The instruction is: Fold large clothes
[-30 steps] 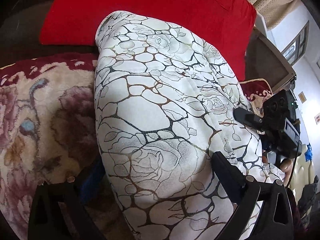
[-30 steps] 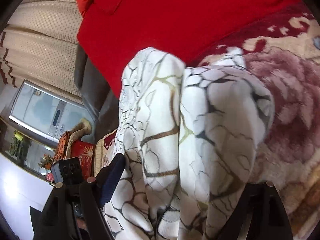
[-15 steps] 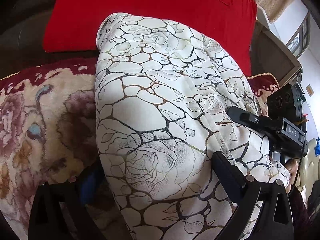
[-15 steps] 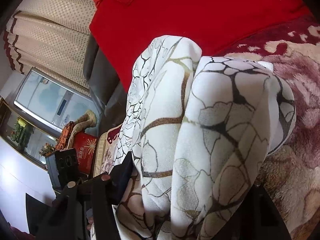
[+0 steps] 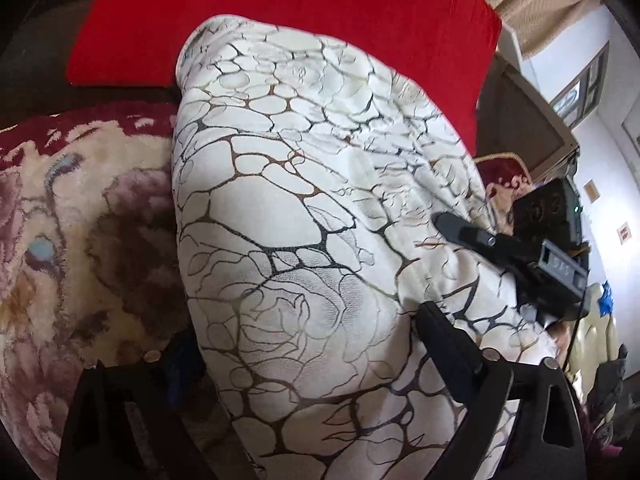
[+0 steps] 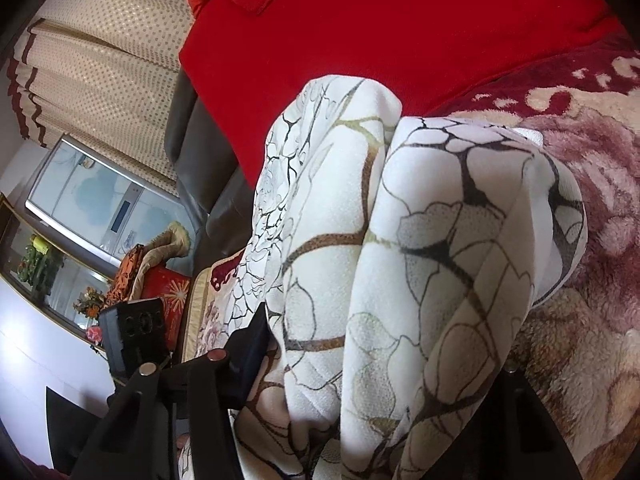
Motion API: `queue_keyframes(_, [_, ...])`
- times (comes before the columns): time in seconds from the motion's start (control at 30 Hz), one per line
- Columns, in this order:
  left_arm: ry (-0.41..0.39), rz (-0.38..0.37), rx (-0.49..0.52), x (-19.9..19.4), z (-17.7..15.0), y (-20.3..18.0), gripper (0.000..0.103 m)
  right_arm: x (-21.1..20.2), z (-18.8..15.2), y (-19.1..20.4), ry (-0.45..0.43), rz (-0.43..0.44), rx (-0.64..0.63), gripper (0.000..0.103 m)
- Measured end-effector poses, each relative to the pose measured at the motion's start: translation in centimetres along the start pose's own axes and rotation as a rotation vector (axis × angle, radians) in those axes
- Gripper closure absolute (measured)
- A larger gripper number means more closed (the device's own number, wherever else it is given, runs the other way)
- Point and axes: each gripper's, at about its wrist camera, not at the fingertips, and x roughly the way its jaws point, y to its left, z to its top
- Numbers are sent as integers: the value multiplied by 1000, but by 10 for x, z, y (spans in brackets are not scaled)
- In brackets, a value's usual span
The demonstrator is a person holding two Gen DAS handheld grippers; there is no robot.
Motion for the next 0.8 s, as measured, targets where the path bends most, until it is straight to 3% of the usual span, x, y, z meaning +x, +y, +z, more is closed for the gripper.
queue_keyframes(0.27, [-79,39,49,-17,-16,-19,34,-7,-3,20,-35,5,-30,50])
queue_keyframes(0.53, [-146,103,64,-50,-30,-37,36,-3,-11,55,-39,48,-83,52])
queue_keyframes(0.8, [-255,237,53,-107,-49,-26,38,25,-23,104,-34,132,-165,53])
